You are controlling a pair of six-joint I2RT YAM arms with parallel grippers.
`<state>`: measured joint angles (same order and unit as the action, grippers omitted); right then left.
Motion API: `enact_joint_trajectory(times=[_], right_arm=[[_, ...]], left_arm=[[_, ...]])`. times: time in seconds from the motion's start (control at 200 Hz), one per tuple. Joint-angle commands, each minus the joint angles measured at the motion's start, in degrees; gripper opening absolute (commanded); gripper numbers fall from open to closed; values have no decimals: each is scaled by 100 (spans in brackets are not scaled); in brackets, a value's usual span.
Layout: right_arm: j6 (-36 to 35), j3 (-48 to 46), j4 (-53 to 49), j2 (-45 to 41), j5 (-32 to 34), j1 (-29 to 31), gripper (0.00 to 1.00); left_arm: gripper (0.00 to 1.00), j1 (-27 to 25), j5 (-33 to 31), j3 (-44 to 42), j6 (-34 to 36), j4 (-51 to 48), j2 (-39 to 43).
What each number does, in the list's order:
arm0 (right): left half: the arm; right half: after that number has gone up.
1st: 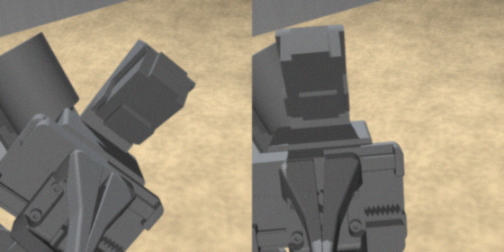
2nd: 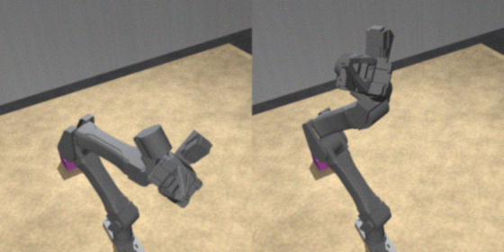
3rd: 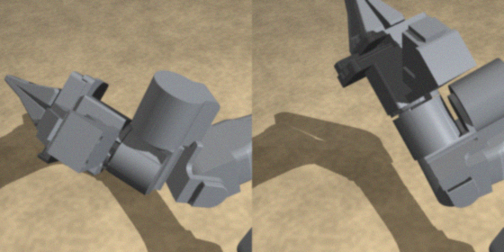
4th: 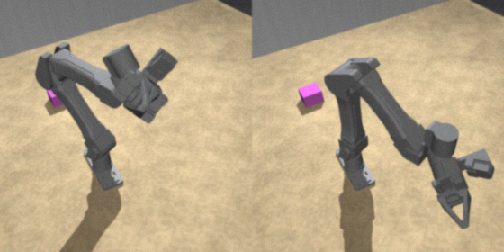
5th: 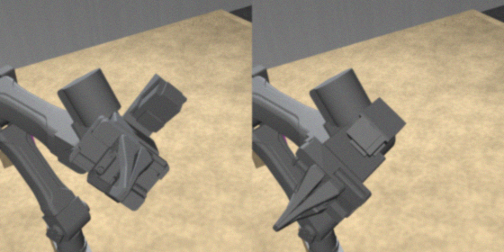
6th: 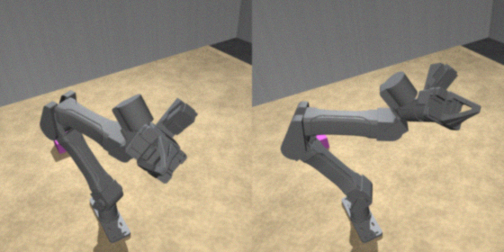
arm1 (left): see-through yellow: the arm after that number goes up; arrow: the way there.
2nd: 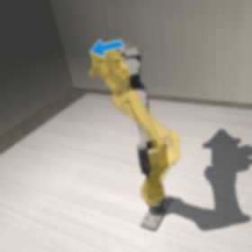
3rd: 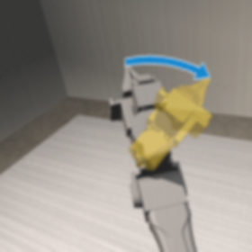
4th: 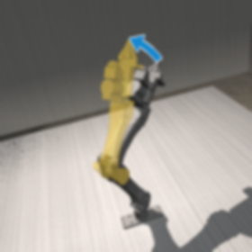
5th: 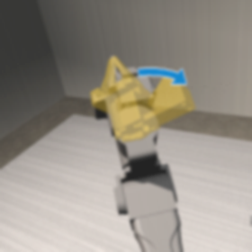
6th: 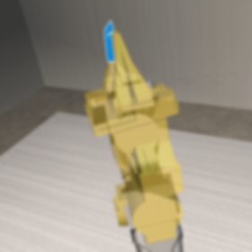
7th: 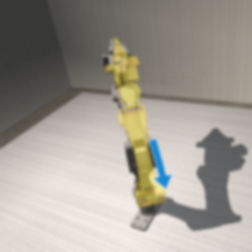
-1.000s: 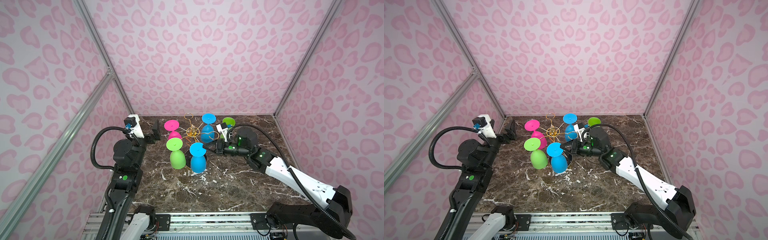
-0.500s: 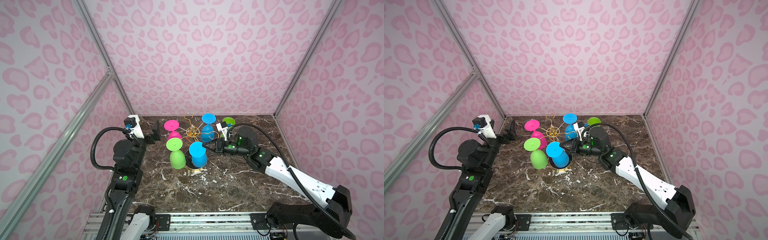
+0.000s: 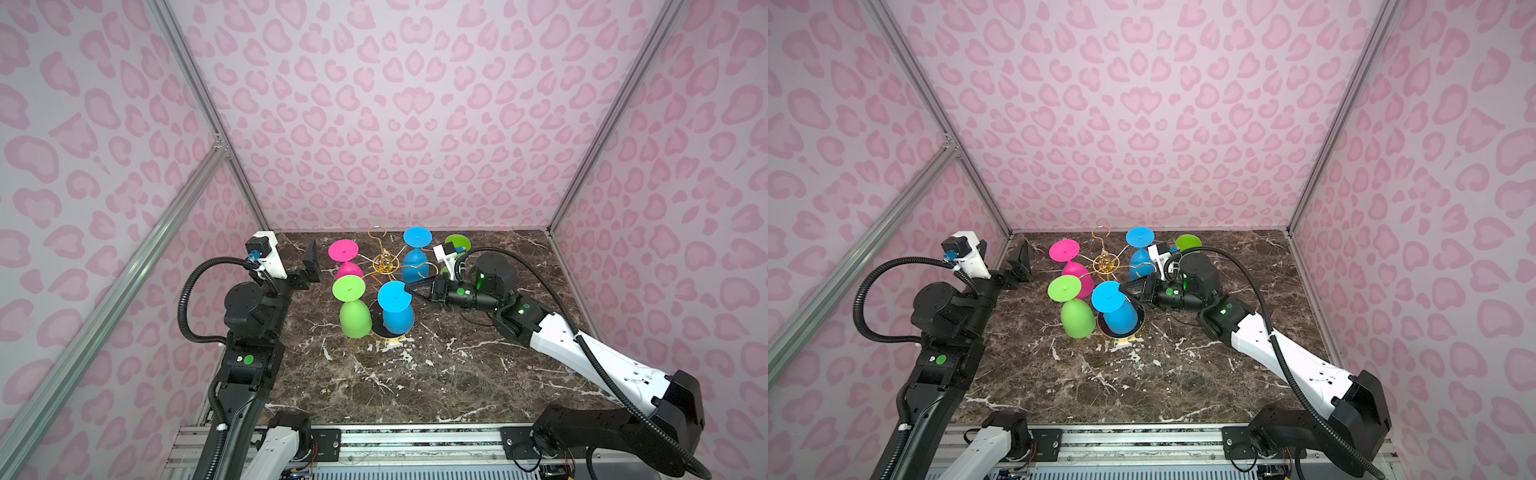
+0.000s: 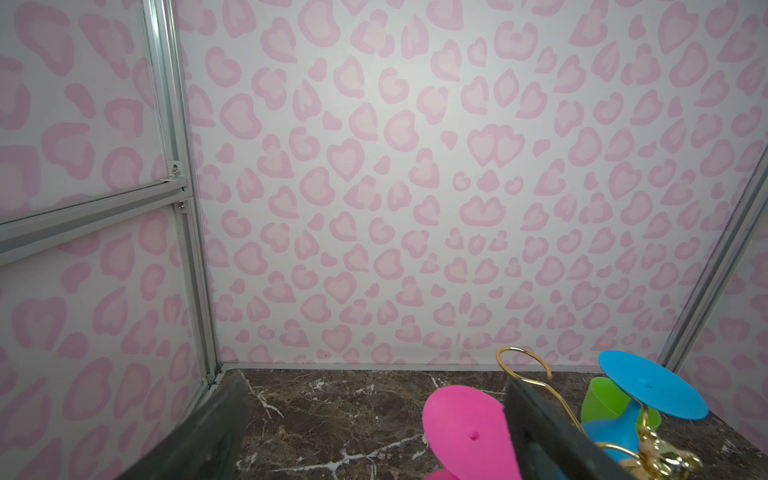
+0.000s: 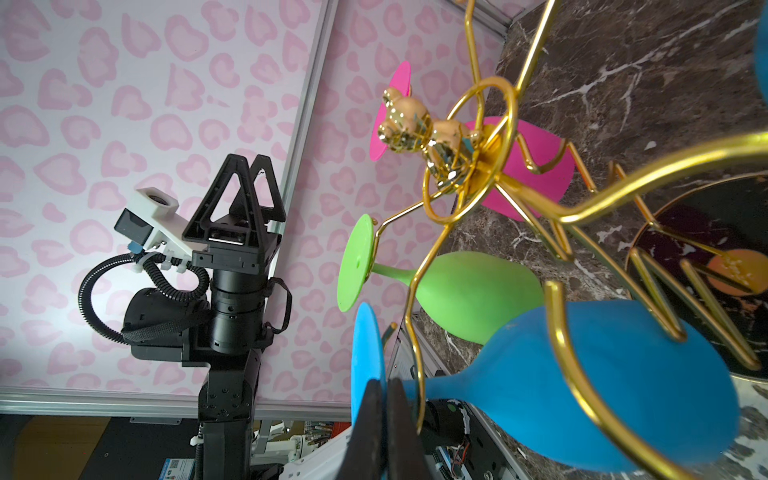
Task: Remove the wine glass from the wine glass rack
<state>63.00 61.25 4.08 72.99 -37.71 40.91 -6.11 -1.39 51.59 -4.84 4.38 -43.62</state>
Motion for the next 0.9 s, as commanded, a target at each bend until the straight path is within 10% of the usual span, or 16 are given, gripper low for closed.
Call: enact_joint_trajectory(times=[0.0, 0.895], right_arm=[[66, 27, 244, -30, 1, 5, 0], [91, 241, 313, 56, 394, 8, 0]], left_arm=[[97, 5, 7, -27, 28, 151, 30], [97, 9, 3, -57, 8, 134, 160]])
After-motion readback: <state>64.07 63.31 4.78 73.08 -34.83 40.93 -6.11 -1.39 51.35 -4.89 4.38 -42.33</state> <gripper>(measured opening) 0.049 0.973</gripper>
